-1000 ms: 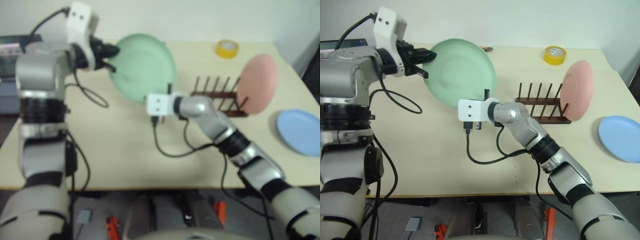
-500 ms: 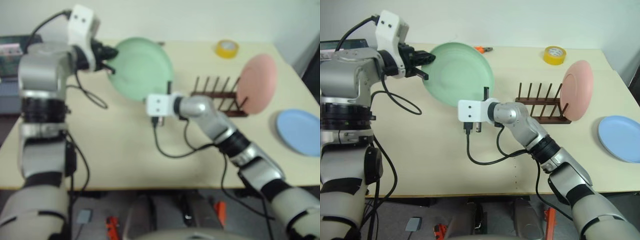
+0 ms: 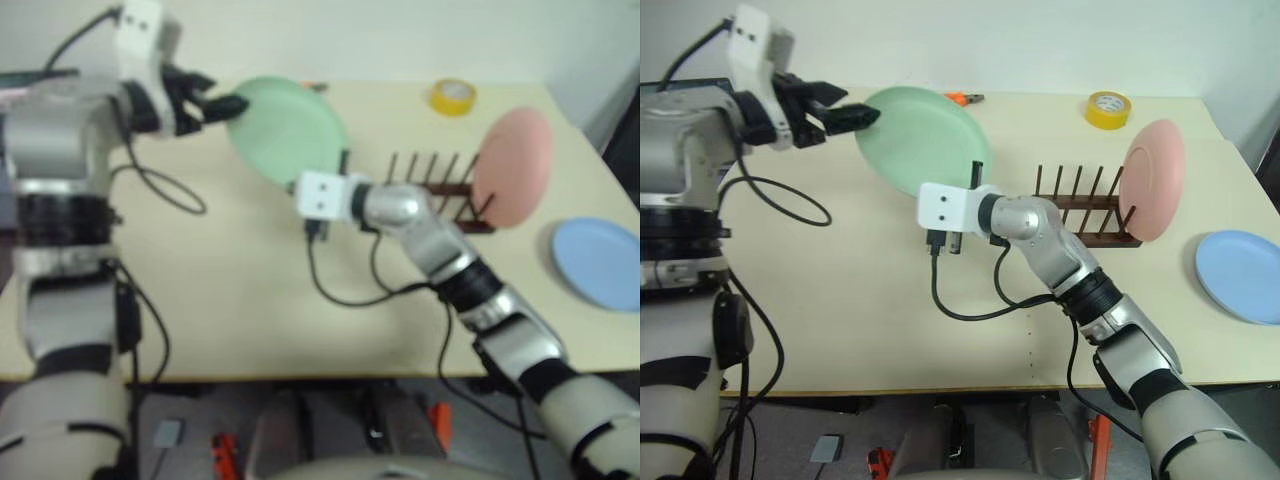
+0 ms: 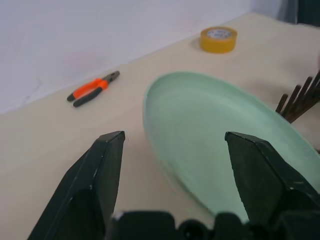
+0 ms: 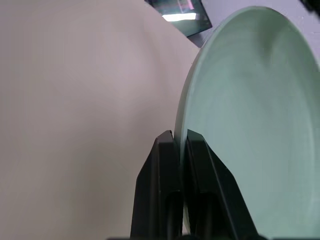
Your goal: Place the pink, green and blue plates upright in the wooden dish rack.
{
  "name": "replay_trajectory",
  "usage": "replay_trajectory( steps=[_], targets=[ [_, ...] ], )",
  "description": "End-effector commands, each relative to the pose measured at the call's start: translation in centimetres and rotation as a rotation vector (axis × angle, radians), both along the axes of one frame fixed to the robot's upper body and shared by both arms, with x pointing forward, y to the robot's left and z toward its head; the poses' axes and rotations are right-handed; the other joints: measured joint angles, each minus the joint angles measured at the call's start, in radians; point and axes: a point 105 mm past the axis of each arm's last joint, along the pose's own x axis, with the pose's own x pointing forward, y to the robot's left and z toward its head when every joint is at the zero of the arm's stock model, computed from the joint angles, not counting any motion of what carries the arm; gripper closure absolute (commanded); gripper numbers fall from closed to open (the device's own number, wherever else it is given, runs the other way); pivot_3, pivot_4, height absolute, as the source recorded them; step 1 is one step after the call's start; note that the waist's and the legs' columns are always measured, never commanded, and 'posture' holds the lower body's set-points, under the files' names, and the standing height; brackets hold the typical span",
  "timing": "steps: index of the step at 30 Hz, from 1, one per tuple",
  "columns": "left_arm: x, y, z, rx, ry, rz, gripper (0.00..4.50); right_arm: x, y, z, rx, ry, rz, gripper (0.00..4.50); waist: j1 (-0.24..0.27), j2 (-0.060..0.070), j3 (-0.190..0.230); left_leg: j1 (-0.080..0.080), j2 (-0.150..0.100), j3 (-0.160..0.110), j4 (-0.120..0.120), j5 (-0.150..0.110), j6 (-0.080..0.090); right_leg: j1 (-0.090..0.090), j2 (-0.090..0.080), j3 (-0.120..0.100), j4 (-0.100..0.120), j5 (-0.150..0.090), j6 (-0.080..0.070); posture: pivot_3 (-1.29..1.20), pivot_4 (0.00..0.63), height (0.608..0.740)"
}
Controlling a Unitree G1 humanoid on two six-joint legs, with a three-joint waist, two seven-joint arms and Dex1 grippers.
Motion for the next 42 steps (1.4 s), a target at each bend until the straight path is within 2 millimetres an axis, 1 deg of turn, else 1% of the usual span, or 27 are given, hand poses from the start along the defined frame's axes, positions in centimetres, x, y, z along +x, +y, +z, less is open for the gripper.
replay_trajectory(
  steps=[1,2,4,5,9,12,13,15,16,18,19,21,23,28,31,33,35,42],
  targets=[
    [-3.8,0.8,5.6,-0.022,-0.271,-0.127,0.89,-0.6,-0.5,3.7,0.129,-0.023,0.023,4.5,-0.001,0.0,0.0,0.0,0.0,0.0,0.0,0.0,0.0,0.0,0.0,0.0,0.0,0.0,0.0,0.0,0.15,0.74],
    [-4.9,1.1,6.1,-0.018,-0.322,-0.167,0.89,-0.7,-0.8,4.2,0.163,-0.008,0.023,4.5,-0.002,0.0,0.0,0.0,0.0,0.0,0.0,0.0,0.0,0.0,0.0,0.0,0.0,0.0,-0.001,0.0,0.15,0.74],
    [-6.8,1.7,5.9,-0.006,-0.385,-0.253,0.89,-0.6,-1.6,5.6,0.253,0.032,0.024,4.5,-0.004,0.0,0.0,0.0,0.0,0.0,-0.001,0.0,0.0,0.0,-0.001,0.0,0.0,0.0,-0.003,0.0,0.15,0.74],
    [-7.3,1.9,5.5,0.0,-0.392,-0.271,0.89,-0.6,-2.0,6.2,0.29,0.048,0.023,4.5,-0.005,0.0,0.0,0.0,0.0,0.001,-0.001,0.0,0.0,0.0,-0.001,0.0,0.0,0.001,-0.004,0.0,0.15,0.74],
    [-8.4,2.7,3.8,-0.037,-0.382,-0.318,0.89,-0.1,-5.0,9.2,0.485,0.146,-0.001,4.5,0.004,0.0,0.0,0.001,0.0,-0.002,0.0,0.0,0.0,0.001,-0.002,-0.001,0.001,0.0,-0.005,0.0,0.15,0.74],
    [-8.2,3.1,1.9,-0.047,-0.346,-0.318,0.89,-0.2,-7.7,12.3,0.669,0.228,0.021,4.5,0.008,0.0,0.0,0.001,0.0,-0.001,0.001,0.0,0.0,0.002,-0.002,-0.002,0.001,-0.001,-0.005,0.0,0.15,0.74],
    [-7.9,3.1,1.2,-0.046,-0.328,-0.312,0.89,-0.3,-8.9,13.6,0.737,0.266,0.027,4.5,0.008,0.0,0.0,0.001,0.0,-0.001,0.002,0.0,0.0,0.002,-0.002,-0.001,0.0,-0.001,-0.005,0.0,0.15,0.74],
    [-7.6,3.0,0.3,-0.048,-0.306,-0.309,0.89,-0.3,-11.2,15.5,0.833,0.319,0.026,4.5,0.009,0.0,0.0,0.0,0.0,0.0,0.001,0.0,0.0,0.002,-0.004,-0.001,0.0,-0.001,-0.006,0.0,0.15,0.74],
    [-7.5,2.9,0.0,-0.049,-0.299,-0.309,0.89,-0.4,-12.3,16.1,0.866,0.341,0.023,4.5,0.01,0.0,0.0,0.0,0.0,0.0,0.001,0.0,0.0,0.002,-0.004,-0.001,0.0,-0.001,-0.007,0.0,0.15,0.74],
    [-7.4,2.8,-0.3,-0.05,-0.292,-0.309,0.89,-0.5,-13.6,16.8,0.899,0.372,0.016,4.5,0.01,0.0,0.0,0.0,0.0,0.0,0.0,0.0,0.0,0.002,-0.005,-0.002,-0.002,-0.001,-0.007,0.0,0.15,0.74],
    [-7.3,2.8,-0.6,-0.047,-0.285,-0.308,0.89,-0.3,-14.6,17.0,0.916,0.387,-0.007,4.5,0.008,0.0,0.0,0.0,0.0,0.0,-0.001,0.0,0.0,0.002,-0.005,-0.001,-0.003,-0.001,-0.007,0.0,0.15,0.74],
    [-7.1,2.6,-1.1,-0.052,-0.271,-0.311,0.89,-0.3,-17.0,17.3,0.953,0.439,-0.046,4.5,0.007,0.0,0.0,0.0,0.001,0.0,-0.003,0.0,0.0,0.002,-0.005,-0.001,-0.003,-0.001,-0.007,0.0,0.15,0.74],
    [-6.8,2.4,-1.5,-0.054,-0.258,-0.314,0.89,-0.6,-18.4,17.0,0.988,0.525,-0.063,4.5,0.007,0.0,0.0,0.001,0.001,0.0,-0.004,0.0,0.0,0.002,-0.005,-0.001,-0.003,-0.001,-0.007,0.0,0.15,0.74],
    [-6.3,2.2,-2.4,-0.057,-0.23,-0.315,0.89,-1.4,-19.7,15.4,0.987,0.673,-0.102,4.5,0.002,0.0,0.0,0.001,0.001,0.0,-0.01,0.0,0.0,0.0,-0.004,0.0,-0.005,-0.001,-0.007,0.0,0.15,0.74],
    [-6.2,2.0,-3.0,-0.052,-0.211,-0.322,0.89,-2.0,-20.9,15.0,1.056,0.768,-0.102,4.5,-0.001,0.0,0.0,0.001,0.001,0.0,-0.012,0.0,0.0,-0.001,-0.003,0.0,-0.005,-0.002,-0.007,0.0,0.15,0.74],
    [-6.2,1.9,-3.1,-0.053,-0.205,-0.326,0.89,-2.2,-21.2,14.7,1.075,0.802,-0.108,4.5,-0.001,0.0,0.0,0.001,0.001,0.0,-0.013,0.0,0.0,-0.002,-0.003,0.0,-0.005,-0.002,-0.007,0.0,0.15,0.74],
    [-6.3,1.8,-3.4,-0.043,-0.194,-0.335,0.89,-2.4,-21.5,14.0,1.077,0.825,-0.139,4.5,-0.001,0.0,0.0,0.0,0.001,0.0,-0.013,0.0,0.0,-0.002,-0.002,0.0,-0.005,-0.003,-0.007,0.0,0.15,0.74],
    [-6.8,1.2,-4.3,-0.026,-0.17,-0.372,0.89,-2.7,-22.4,12.3,1.106,0.87,-0.202,4.5,0.0,0.0,0.0,0.0,0.0,0.001,-0.013,0.0,0.0,-0.002,-0.002,0.0,-0.006,-0.005,-0.002,0.0,0.15,0.74]
  ],
)
